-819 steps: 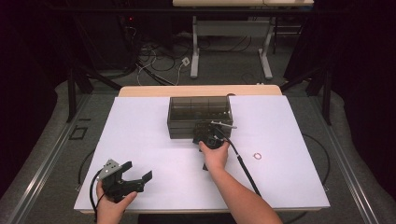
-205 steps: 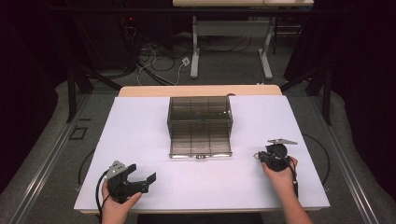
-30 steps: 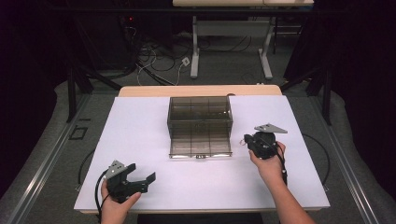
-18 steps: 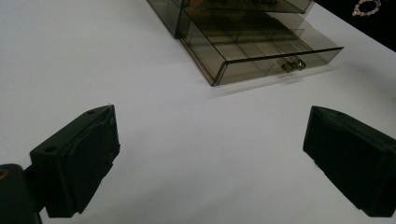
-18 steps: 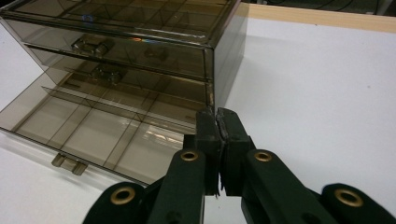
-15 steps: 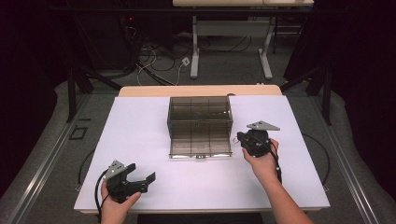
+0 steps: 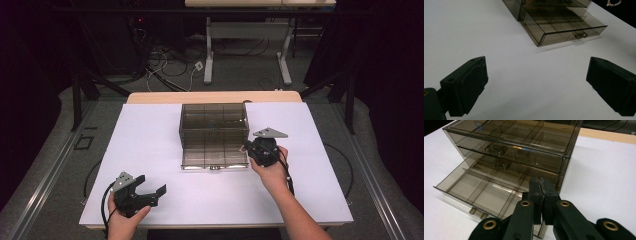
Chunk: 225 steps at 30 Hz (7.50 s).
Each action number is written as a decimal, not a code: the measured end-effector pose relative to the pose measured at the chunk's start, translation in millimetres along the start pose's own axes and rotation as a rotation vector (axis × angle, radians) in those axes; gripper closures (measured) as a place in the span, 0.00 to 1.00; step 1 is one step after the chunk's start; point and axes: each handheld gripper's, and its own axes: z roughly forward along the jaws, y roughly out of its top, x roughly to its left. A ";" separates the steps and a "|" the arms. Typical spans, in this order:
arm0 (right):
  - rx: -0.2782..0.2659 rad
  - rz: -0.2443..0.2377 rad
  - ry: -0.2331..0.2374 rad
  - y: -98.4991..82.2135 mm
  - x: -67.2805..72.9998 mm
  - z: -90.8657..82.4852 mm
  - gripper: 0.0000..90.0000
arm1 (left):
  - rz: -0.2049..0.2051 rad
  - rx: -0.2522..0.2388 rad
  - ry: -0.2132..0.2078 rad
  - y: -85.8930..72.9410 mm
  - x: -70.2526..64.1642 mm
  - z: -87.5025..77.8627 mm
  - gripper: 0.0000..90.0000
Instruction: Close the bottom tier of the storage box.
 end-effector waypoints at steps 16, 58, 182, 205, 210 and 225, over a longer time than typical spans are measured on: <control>0.037 -0.020 0.019 -6.5 12.1 15.1 0.98 | -0.004 -0.001 0.000 0.0 0.4 -0.6 0.04; 0.112 -0.047 0.029 -22.1 27.6 39.2 0.98 | -0.008 -0.002 -0.001 -0.1 1.6 -1.4 0.04; 0.181 -0.101 0.142 -54.4 44.2 53.3 1.00 | -0.005 0.002 0.003 -1.2 2.4 -1.9 0.05; 0.156 -0.059 0.101 -32.8 47.0 81.1 1.00 | -0.011 -0.002 0.003 -0.8 5.2 -4.7 0.05; 0.144 -0.052 0.089 -31.7 44.7 87.7 1.00 | -0.012 -0.005 0.004 -0.6 6.0 -5.5 0.05; 0.096 -0.010 0.052 -26.1 33.8 100.6 1.00 | -0.018 -0.012 0.002 -0.2 8.0 -7.0 0.05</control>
